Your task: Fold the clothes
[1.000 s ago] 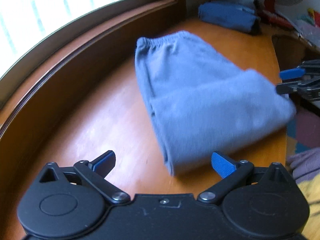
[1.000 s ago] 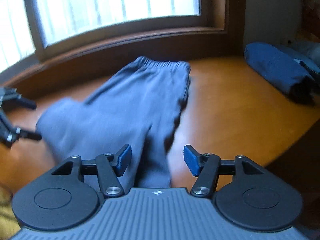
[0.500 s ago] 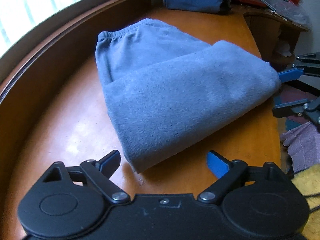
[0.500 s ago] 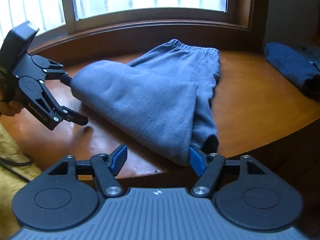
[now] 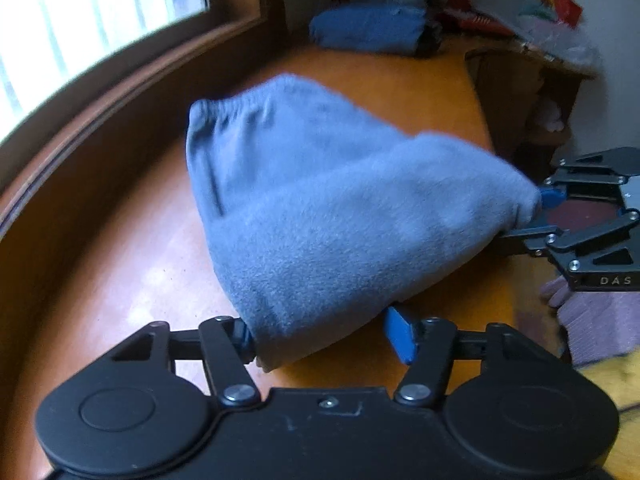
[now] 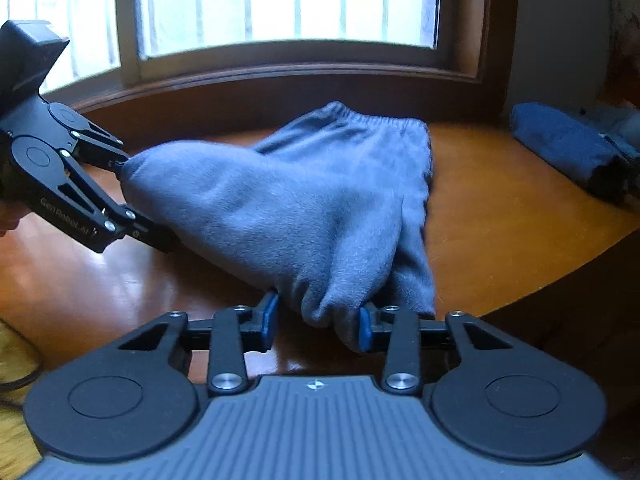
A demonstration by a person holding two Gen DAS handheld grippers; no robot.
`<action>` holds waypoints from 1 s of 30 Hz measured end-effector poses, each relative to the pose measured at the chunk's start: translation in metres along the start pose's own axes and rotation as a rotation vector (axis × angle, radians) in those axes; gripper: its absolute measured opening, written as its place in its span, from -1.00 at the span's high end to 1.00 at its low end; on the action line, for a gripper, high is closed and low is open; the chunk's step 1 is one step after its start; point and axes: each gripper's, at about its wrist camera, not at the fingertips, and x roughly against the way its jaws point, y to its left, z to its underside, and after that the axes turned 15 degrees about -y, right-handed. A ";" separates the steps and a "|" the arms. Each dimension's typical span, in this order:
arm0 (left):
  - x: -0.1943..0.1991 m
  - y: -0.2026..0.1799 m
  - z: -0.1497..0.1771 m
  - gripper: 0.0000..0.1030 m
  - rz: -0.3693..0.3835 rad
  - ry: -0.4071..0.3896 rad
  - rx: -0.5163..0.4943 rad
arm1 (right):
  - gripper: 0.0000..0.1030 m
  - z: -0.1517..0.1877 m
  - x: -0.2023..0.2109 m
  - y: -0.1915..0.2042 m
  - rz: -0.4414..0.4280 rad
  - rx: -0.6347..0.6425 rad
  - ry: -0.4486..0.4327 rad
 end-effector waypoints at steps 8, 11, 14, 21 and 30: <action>0.054 -0.013 -0.023 -0.24 -0.003 -0.116 0.097 | 0.23 -0.040 0.049 -0.042 -0.105 -0.171 -0.124; 0.047 -0.002 -0.030 -0.25 -0.027 -0.104 0.161 | 0.23 -0.051 0.033 -0.062 -0.138 -0.230 -0.144; 0.027 0.012 -0.038 -0.30 -0.094 -0.049 0.206 | 0.23 -0.064 0.005 -0.083 -0.168 -0.287 -0.132; -0.014 0.035 -0.063 -0.58 -0.224 -0.007 0.219 | 0.20 -0.087 -0.067 -0.092 -0.124 -0.153 -0.074; -0.073 0.043 -0.074 -0.81 -0.332 0.054 0.146 | 0.05 -0.067 -0.134 -0.090 -0.044 -0.002 0.041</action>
